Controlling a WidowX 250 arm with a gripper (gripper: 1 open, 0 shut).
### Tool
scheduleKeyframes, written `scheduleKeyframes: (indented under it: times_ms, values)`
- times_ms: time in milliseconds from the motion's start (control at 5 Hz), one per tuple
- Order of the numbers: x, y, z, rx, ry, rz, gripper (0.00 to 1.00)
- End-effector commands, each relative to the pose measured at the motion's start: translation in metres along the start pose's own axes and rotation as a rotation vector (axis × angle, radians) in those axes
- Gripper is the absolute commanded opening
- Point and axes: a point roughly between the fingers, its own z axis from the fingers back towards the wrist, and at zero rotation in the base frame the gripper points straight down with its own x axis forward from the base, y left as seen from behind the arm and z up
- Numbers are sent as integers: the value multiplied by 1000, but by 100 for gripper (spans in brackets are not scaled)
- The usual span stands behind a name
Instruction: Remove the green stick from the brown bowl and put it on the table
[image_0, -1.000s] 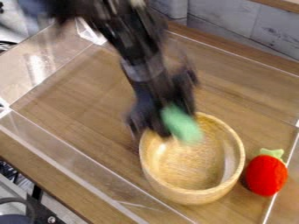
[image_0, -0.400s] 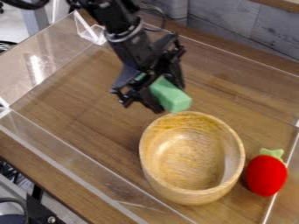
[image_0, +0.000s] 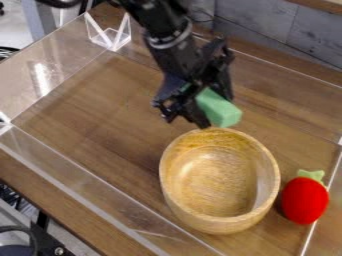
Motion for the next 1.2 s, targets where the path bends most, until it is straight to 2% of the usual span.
scheduleKeyframes:
  times_ms: [0, 400, 1000]
  values:
    - [-4, -6, -9, -23, 2, -43, 0]
    - [-31, -5, -14, -66, -46, 93, 0]
    - [-49, -9, -12, -55, -38, 72, 0]
